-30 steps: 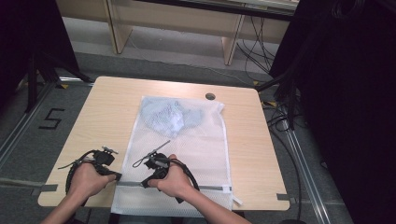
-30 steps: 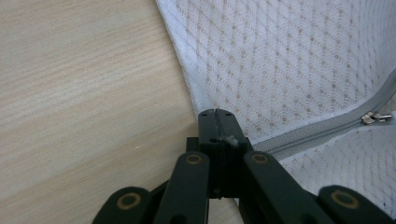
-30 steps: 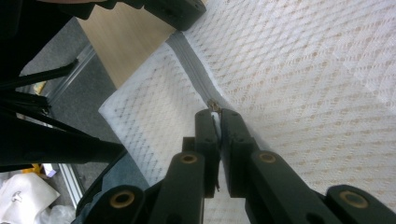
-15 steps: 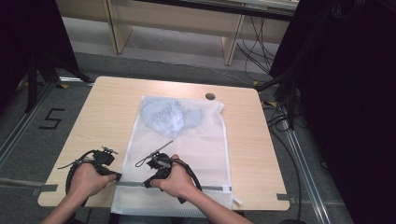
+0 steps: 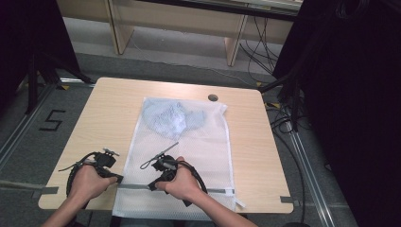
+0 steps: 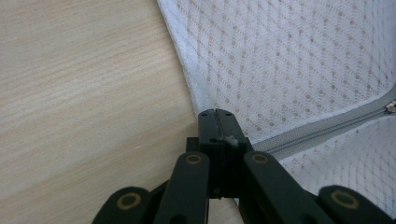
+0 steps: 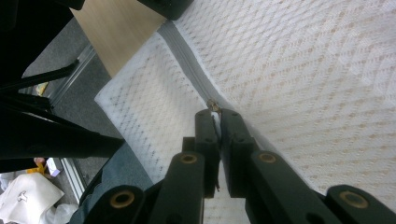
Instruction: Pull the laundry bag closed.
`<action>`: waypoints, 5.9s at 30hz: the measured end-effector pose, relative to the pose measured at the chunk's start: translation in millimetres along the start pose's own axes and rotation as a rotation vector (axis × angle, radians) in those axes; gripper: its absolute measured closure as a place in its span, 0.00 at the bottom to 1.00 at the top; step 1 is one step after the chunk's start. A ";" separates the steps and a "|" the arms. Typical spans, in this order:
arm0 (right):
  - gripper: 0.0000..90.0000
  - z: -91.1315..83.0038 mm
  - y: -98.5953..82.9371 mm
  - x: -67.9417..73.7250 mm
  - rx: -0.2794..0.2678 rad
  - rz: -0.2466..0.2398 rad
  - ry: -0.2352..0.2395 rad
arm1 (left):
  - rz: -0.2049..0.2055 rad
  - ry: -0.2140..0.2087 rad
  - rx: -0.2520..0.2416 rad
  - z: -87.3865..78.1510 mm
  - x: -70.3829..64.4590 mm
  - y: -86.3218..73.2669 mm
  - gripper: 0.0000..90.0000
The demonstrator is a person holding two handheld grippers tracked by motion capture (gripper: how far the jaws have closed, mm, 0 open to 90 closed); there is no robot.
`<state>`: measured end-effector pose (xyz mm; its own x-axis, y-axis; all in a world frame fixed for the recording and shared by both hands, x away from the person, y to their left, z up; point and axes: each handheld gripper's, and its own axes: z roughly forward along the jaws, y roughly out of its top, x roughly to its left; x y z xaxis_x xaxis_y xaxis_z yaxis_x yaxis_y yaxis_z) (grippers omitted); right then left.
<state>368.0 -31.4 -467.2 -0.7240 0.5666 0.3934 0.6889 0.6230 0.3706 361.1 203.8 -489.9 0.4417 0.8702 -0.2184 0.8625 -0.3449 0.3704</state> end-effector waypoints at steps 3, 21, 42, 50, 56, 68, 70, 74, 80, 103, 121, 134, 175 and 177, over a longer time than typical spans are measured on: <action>0.97 -0.9 -0.6 0.5 0.003 0.014 -0.008 | -0.002 0.000 -0.001 0.1 -0.1 0.0 1.00; 0.97 -5.7 -4.6 -3.7 0.011 0.023 -0.003 | -0.004 -0.002 -0.005 0.3 0.1 -0.3 1.00; 0.97 -11.7 -8.5 -5.8 0.021 0.038 -0.012 | -0.005 -0.002 -0.006 0.3 -0.1 -0.4 1.00; 0.97 -13.3 -9.5 -8.1 0.020 0.019 -0.010 | -0.015 -0.001 -0.014 0.8 -0.8 -0.5 1.00; 0.97 -14.7 -10.1 -7.5 0.033 0.039 -0.012 | -0.005 -0.004 -0.005 0.3 0.3 -0.5 1.00; 0.97 -18.2 -13.3 -10.7 0.035 0.039 -0.018 | -0.005 -0.003 -0.006 0.3 0.0 -0.5 1.00; 0.97 -18.5 -14.0 -11.5 0.033 0.038 -0.012 | -0.004 -0.002 -0.005 0.3 -0.1 -0.4 1.00; 0.97 -19.5 -14.7 -12.1 0.038 0.041 -0.021 | -0.008 -0.004 -0.017 1.2 -0.1 -0.5 1.00; 0.97 -20.3 -15.4 -14.8 0.032 0.023 -0.015 | 0.001 -0.001 -0.004 0.2 0.2 -0.3 1.00; 0.97 -25.0 -21.6 -19.0 0.028 0.063 -0.010 | -0.005 -0.003 -0.006 0.3 0.1 -0.3 1.00; 0.97 -30.3 -24.0 -21.6 0.038 0.070 -0.017 | -0.009 -0.004 -0.002 0.0 0.1 -0.4 1.00; 0.97 -34.0 -27.1 -24.7 0.039 0.075 -0.022 | -0.035 -0.007 -0.007 0.5 -1.8 -1.0 1.00; 0.97 -46.1 -37.3 -36.2 0.046 0.105 -0.029 | -0.034 -0.007 -0.006 0.5 -1.9 -0.9 1.00; 0.97 -47.1 -37.7 -35.9 0.052 0.117 -0.028 | -0.032 -0.006 -0.006 0.4 -1.7 -0.9 1.00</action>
<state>369.7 -100.7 -455.6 -0.6402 0.6513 0.4072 0.7663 0.5786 0.2794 359.6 202.5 -490.3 0.4156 0.8785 -0.2358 0.8747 -0.3149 0.3683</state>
